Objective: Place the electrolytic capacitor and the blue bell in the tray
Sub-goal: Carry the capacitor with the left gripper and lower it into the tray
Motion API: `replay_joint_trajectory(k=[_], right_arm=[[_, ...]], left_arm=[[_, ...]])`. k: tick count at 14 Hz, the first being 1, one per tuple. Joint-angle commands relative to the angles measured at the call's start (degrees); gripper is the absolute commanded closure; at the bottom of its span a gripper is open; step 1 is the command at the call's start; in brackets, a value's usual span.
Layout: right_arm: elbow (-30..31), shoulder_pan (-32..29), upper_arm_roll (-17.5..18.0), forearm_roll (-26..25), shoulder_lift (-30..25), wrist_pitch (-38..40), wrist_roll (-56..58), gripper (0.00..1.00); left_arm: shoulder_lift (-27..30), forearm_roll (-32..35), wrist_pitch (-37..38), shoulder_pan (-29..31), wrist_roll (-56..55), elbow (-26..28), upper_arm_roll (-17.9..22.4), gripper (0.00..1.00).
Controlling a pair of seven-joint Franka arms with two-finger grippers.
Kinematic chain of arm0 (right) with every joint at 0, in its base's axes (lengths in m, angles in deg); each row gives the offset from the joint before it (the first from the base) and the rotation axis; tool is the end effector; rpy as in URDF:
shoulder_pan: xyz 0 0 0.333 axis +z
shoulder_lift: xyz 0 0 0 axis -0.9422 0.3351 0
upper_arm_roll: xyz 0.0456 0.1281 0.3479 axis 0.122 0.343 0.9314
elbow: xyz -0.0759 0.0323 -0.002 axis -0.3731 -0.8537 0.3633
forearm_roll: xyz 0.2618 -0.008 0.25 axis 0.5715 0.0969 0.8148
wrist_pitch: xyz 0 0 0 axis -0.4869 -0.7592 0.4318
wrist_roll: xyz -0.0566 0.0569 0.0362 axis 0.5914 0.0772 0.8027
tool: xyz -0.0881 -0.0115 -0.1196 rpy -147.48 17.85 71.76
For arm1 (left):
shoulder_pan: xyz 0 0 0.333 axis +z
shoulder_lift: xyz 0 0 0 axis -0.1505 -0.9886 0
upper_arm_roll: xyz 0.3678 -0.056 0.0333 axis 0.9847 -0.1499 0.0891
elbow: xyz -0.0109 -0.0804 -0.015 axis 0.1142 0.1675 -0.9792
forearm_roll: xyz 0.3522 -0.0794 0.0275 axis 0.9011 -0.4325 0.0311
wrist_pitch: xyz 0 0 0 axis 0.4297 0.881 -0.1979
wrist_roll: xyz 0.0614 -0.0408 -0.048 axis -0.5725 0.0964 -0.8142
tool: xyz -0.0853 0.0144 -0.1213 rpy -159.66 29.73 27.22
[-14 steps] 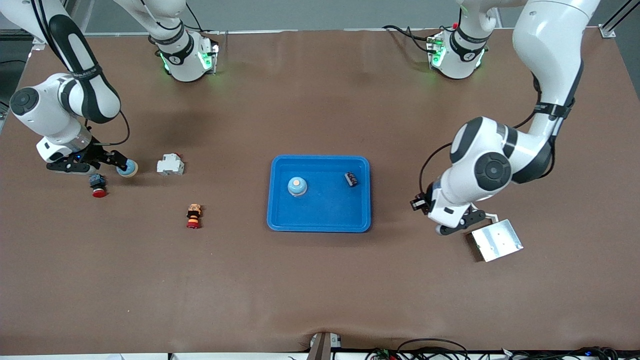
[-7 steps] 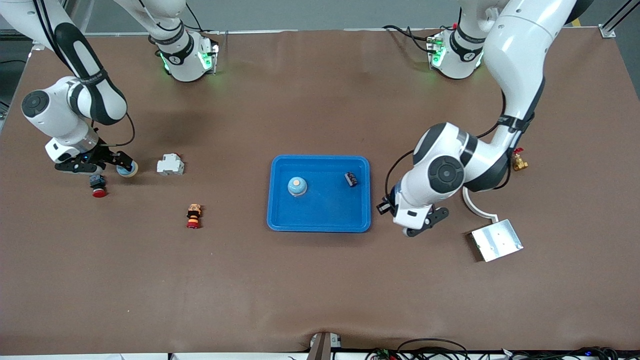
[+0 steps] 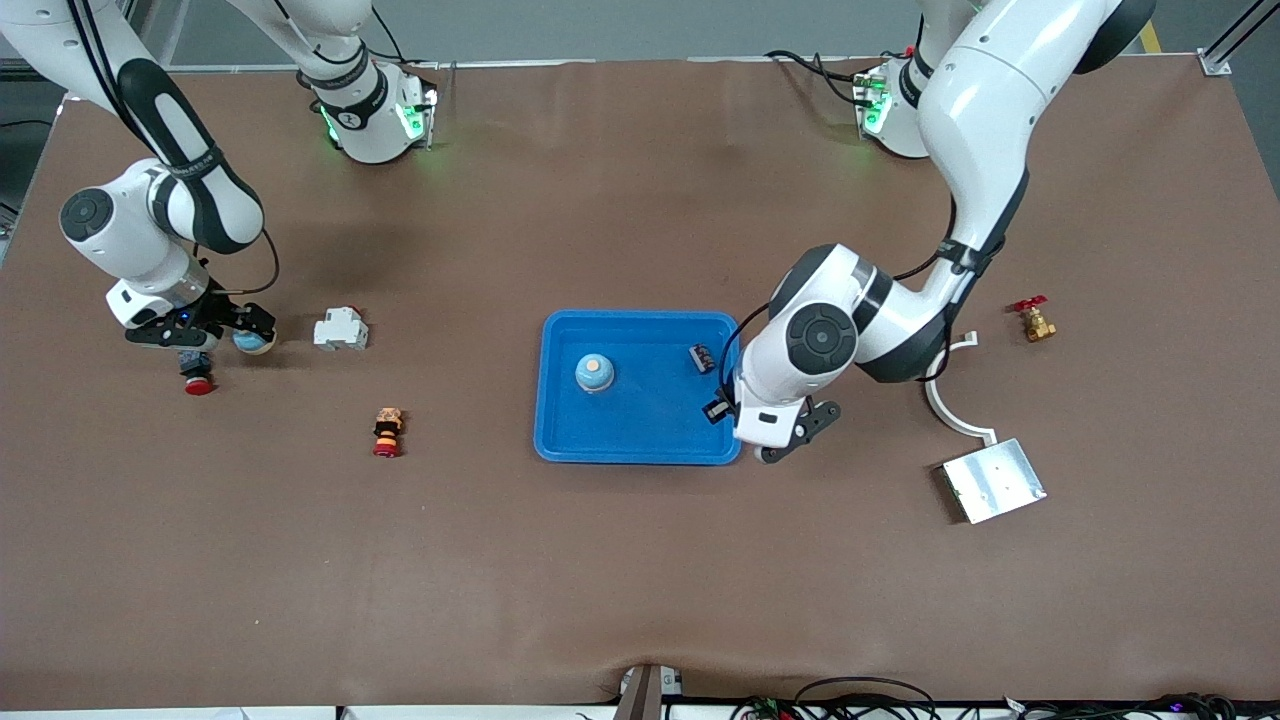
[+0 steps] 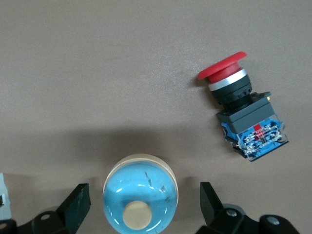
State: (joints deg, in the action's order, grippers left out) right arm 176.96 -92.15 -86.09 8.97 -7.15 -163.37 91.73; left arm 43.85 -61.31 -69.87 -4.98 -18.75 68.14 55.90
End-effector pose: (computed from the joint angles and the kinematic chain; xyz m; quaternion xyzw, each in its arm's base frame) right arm 0.4329 -0.1708 0.2276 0.9986 -0.0351 0.0362 0.0133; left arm 0.6141 -0.3845 0.2958 0.9497 0.2994 -0.0674 0.0619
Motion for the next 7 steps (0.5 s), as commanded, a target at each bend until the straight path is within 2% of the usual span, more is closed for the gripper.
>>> replay_joint_trajectory(k=[1,3,7], right_arm=[[0.64,-1.03,0.98,0.99,0.03,-0.65,0.65,0.00],[0.64,-1.03,1.07,1.08,0.21,-0.65,0.56,0.00],[0.64,-0.86,1.07,1.08,0.47,-0.65,0.56,0.00]], left_arm=[[-2.81,1.15,-2.69,-1.83,-3.38,-1.83,0.46,1.00],[-3.78,1.15,-4.18,-3.41,-5.05,-1.83,1.15,1.00],[-6.06,1.06,-4.28,-8.24,-6.46,-2.44,5.37,1.00]])
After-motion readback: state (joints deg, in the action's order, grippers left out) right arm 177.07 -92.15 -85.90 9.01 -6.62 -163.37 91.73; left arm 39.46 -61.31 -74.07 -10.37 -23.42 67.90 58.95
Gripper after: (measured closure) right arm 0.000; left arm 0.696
